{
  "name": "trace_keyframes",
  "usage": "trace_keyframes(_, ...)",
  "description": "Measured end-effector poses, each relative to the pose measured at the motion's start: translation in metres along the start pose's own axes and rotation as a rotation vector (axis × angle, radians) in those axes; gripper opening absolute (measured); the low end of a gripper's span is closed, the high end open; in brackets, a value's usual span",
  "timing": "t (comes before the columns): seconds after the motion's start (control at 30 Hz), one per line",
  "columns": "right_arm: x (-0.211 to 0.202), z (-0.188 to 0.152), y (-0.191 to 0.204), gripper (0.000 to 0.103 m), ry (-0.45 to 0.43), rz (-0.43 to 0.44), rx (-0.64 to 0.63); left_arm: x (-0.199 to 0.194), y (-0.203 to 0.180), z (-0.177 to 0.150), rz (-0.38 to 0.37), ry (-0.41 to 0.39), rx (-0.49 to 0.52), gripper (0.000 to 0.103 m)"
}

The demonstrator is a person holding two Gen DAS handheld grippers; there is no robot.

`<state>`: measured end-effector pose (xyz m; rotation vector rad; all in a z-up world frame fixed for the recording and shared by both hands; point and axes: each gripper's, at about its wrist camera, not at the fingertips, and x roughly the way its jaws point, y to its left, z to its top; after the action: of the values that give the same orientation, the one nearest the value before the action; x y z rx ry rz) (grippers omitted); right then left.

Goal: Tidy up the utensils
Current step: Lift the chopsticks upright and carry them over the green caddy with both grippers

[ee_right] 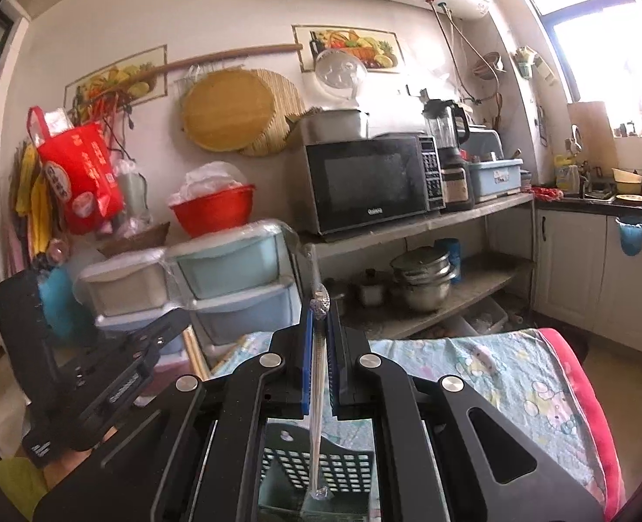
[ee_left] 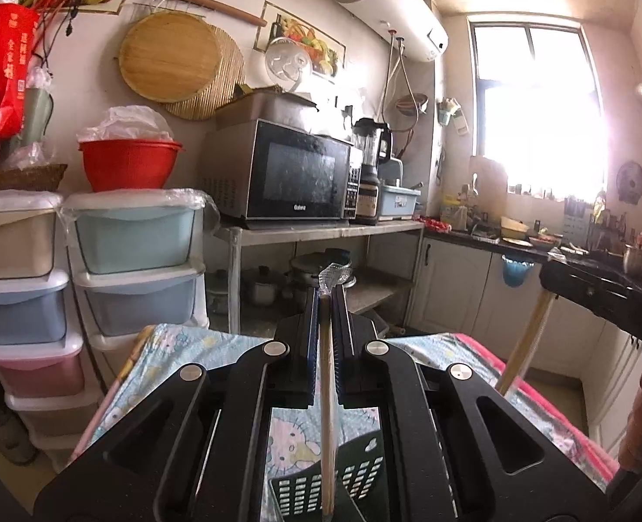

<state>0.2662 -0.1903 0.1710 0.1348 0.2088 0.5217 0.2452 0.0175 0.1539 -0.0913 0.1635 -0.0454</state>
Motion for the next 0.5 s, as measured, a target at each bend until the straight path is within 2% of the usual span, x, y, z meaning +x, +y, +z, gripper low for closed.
trace_keyframes(0.2, 0.018, -0.019, -0.006, 0.006, 0.024, -0.056, -0.014, 0.004, 0.005, -0.018, -0.031, 0.027, -0.019, 0.004)
trace_keyframes(0.5, 0.029, -0.036, -0.009, 0.007, 0.061, -0.070, 0.003, 0.007, 0.011, -0.035, -0.040, 0.083, -0.022, 0.004)
